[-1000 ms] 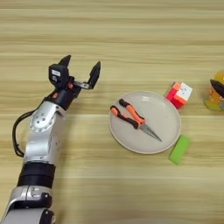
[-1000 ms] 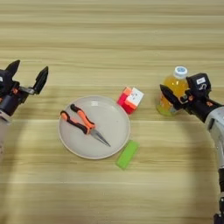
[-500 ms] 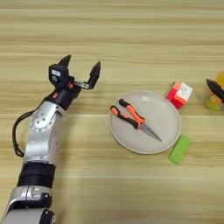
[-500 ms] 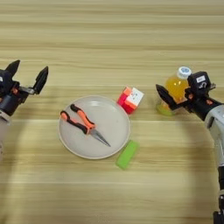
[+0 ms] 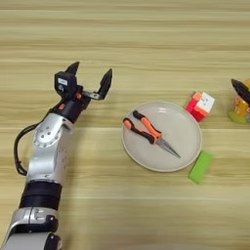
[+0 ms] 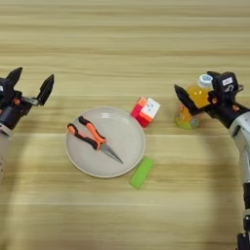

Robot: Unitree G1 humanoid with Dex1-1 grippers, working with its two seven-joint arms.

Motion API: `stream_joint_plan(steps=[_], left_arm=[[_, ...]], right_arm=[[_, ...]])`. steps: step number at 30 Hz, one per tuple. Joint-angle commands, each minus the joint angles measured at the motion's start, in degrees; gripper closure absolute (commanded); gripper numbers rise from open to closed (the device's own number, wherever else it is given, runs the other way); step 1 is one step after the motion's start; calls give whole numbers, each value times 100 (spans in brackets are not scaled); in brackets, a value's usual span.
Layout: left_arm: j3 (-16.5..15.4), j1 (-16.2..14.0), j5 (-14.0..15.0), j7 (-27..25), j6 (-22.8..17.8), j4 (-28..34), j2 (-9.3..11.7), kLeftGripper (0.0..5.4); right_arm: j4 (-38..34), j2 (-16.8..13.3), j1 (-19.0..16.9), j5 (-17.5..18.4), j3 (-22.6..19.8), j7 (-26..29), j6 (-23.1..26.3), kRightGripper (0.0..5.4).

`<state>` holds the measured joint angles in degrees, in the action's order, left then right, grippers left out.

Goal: Move the objects on the table

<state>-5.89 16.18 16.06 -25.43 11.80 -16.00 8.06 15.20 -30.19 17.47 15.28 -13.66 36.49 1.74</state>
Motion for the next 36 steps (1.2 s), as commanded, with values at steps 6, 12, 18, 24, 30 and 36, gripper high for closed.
stream_joint_plan(steps=[6,12,18,24,30,36], left_arm=[[12,67,-62,-22,48,-69,37,0],[17,69,-60,-23,56,-73,29,0],[15,60,-59,-19,55,-57,29,0],[20,51,-60,-16,56,-41,23,0],[30,42,-64,-5,47,-16,13,0],[32,41,-63,-2,46,-12,9,0]], right_arm=[[-633,173,149,493,-285,-34,-437,1],[-1142,273,129,949,-394,50,-651,1],[-1906,308,-90,1382,-193,422,-533,1],[-2581,289,-464,1540,199,734,-220,1],[-2902,304,-908,1611,635,1061,19,1],[-3083,324,-1324,1407,1237,1327,163,1]])
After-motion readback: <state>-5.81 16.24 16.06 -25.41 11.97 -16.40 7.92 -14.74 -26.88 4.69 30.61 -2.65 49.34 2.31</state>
